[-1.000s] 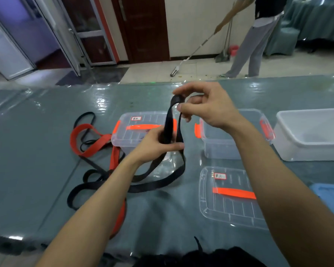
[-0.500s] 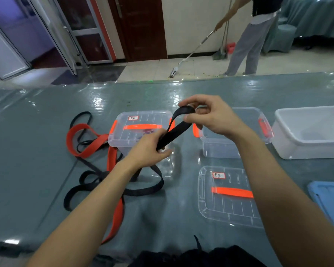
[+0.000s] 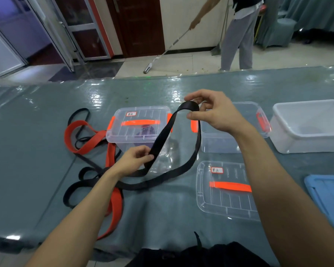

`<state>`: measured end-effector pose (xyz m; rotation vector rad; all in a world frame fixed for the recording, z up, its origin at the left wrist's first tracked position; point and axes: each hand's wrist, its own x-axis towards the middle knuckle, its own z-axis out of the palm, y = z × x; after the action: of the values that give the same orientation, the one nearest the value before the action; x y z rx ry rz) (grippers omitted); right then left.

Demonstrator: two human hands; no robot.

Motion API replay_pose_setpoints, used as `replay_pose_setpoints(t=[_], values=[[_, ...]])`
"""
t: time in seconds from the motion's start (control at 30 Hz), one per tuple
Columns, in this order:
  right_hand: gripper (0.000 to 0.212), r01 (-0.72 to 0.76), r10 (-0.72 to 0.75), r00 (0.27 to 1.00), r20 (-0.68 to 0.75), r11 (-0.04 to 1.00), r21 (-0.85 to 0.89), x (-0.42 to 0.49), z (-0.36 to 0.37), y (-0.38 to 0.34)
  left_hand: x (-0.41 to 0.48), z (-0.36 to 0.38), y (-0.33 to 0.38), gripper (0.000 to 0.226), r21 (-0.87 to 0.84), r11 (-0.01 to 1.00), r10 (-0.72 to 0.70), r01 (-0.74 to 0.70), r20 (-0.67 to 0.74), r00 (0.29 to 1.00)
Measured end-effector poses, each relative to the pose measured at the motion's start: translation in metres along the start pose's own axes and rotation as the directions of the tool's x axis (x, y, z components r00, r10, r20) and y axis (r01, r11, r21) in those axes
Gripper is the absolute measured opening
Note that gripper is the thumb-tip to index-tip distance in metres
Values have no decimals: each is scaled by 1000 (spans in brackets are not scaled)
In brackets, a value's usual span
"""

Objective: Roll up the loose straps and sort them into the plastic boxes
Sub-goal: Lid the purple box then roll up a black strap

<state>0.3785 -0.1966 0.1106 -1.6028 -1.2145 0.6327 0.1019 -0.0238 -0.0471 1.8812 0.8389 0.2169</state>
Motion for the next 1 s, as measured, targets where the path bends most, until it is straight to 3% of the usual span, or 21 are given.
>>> replay_pose_setpoints(t=[0.13,0.2,0.3,0.43,0.63,0.7,0.8,0.87,0.93,1.0], values=[[44,10,-10,1000,6,999,-54,3,-3,4,0,-11,22,25,-344,939,-25,-1,-72,997],[44,15,-14,1000,7,987,-161,4,-4,9,0,-21,31,28,-440,896,10,-61,-118,993],[41,5,-15,999,-32,950,-312,6,-1,22,-1,-40,41,33,-380,911,82,-159,-209,974],[41,-41,23,998,-54,932,-361,5,7,38,-3,-61,62,35,-380,900,97,-212,-300,949],[15,-60,80,996,38,928,-369,1,16,51,-5,-80,88,38,-357,903,148,-238,-261,954],[9,-91,132,983,130,956,-279,-1,15,52,-2,-83,95,38,-413,874,144,-258,-288,947],[14,-157,136,959,248,985,65,-6,14,50,3,-88,93,32,-501,827,73,-255,-354,932],[19,-154,103,966,237,967,205,-9,11,47,7,-92,83,32,-417,878,75,-234,-363,929],[25,-142,84,970,227,958,250,-8,8,44,8,-92,69,31,-274,941,90,-200,-367,926],[38,-119,90,977,192,982,145,-6,7,38,6,-90,58,25,-146,975,99,-168,-392,914]])
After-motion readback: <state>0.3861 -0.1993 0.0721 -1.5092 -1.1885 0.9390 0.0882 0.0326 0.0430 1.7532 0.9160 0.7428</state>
